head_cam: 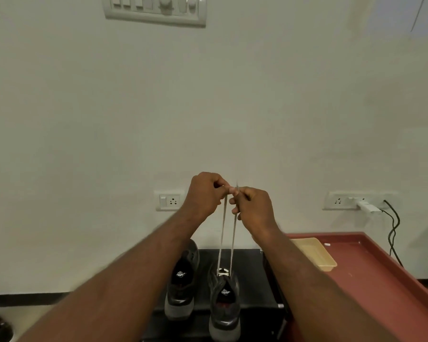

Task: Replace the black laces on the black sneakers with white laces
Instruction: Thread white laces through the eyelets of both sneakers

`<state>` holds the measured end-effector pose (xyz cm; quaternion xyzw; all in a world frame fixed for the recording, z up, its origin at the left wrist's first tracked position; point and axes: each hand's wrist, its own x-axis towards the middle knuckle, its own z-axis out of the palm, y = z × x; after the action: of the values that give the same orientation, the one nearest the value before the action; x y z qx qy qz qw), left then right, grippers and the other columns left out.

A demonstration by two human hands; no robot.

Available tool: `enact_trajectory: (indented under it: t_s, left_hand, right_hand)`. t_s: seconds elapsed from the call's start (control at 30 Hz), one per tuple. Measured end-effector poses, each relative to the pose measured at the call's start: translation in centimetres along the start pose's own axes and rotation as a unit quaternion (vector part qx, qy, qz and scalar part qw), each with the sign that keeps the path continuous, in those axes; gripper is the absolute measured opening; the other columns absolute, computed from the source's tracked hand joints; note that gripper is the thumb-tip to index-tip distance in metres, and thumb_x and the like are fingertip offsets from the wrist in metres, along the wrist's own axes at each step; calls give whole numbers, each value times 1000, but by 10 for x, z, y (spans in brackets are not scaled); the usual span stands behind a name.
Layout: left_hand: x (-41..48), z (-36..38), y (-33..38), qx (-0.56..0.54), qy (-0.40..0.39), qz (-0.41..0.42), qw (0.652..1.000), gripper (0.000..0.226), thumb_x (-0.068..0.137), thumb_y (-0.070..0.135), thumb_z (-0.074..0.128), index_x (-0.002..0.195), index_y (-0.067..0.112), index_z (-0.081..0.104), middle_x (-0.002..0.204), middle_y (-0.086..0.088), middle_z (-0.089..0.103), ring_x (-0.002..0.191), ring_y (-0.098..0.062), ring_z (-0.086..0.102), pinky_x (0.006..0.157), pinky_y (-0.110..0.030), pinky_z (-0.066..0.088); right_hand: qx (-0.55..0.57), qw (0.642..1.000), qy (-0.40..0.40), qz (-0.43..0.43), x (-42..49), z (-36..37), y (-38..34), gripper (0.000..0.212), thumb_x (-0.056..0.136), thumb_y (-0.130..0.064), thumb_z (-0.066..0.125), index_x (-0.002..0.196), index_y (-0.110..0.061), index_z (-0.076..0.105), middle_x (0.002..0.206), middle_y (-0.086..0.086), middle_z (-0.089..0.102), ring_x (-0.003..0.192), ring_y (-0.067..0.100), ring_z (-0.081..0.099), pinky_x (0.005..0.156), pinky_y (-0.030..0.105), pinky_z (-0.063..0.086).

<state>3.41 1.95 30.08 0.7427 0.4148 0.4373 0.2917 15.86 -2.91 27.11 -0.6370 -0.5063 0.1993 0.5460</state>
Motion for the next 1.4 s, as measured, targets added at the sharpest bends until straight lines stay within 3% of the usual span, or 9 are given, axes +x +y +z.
enact_trajectory:
  t_s: [0.17, 0.3, 0.4, 0.47, 0.67, 0.9, 1.1, 1.27, 1.4]
  left_hand:
    - [7, -1, -3, -83, -17, -22, 996, 25, 83, 6, 77, 105, 4, 66, 69, -12, 69, 61, -19, 67, 64, -28, 58]
    - [8, -4, -4, -93, -23, -8, 995, 33, 84, 3, 74, 115, 3, 63, 76, -16, 71, 68, -25, 70, 66, -25, 58]
    - [8, -5, -4, -98, -28, -5, 995, 32, 84, 2, 74, 115, 2, 65, 77, -17, 71, 68, -25, 70, 64, -21, 55]
    - [7, -5, -5, -105, -37, -6, 994, 29, 85, 1, 73, 113, 0, 68, 74, -13, 70, 60, -13, 67, 62, -17, 54]
    - [4, -4, -6, -72, -39, 8, 997, 16, 87, 2, 71, 103, 1, 74, 74, -2, 70, 55, 1, 64, 61, -12, 52]
    - [11, -2, -5, -12, -32, -10, 999, 12, 92, 5, 65, 96, 0, 76, 76, -11, 74, 67, -22, 71, 71, -26, 61]
    - [17, -8, 13, -1, -45, -44, 998, 8, 84, -6, 66, 91, -5, 71, 76, -19, 71, 70, -31, 73, 69, -35, 62]
    - [20, -6, 22, 71, -7, -41, 997, 13, 78, -6, 61, 88, 0, 68, 77, -13, 71, 69, -28, 72, 70, -40, 62]
    - [22, -6, 20, 10, -31, -71, 997, 25, 83, -7, 56, 105, -1, 65, 81, -20, 70, 68, -28, 71, 75, -41, 61]
  right_hand:
    - [-28, 1000, -4, -10, 5, 7, -4, 28, 104, -16, 50, 92, -13, 76, 78, 1, 72, 66, 20, 70, 65, 45, 60]
    - [-46, 998, -24, -18, 4, 7, -6, 29, 105, -17, 47, 102, -13, 75, 85, 1, 74, 67, 17, 71, 68, 40, 62]
    - [-47, 998, -41, -12, 4, 7, -8, 30, 106, -15, 44, 105, -11, 74, 92, 3, 74, 67, 16, 71, 66, 35, 62]
    - [-53, 997, -52, -12, 4, 6, -8, 31, 106, -13, 43, 103, -9, 73, 92, 6, 73, 70, 18, 71, 67, 34, 61]
    - [-86, 993, -76, -27, 3, 6, -7, 30, 105, -10, 42, 101, -10, 72, 86, 9, 71, 77, 25, 71, 78, 44, 61]
    - [-60, 996, -16, -60, 2, 8, -6, 28, 100, -8, 48, 111, -12, 74, 84, 2, 72, 71, 13, 68, 76, 39, 60]
    - [-32, 997, 34, -62, 4, 11, -8, 22, 96, -3, 57, 94, -11, 78, 75, -1, 72, 64, 12, 67, 70, 39, 61]
    - [-99, 990, 29, -93, 5, 12, -16, 20, 94, -6, 59, 84, -11, 76, 72, -2, 69, 69, 17, 67, 72, 37, 58]
    - [-129, 987, 51, -78, 13, 12, -18, 16, 97, -15, 57, 91, -11, 72, 80, -2, 68, 73, 13, 64, 69, 27, 53]
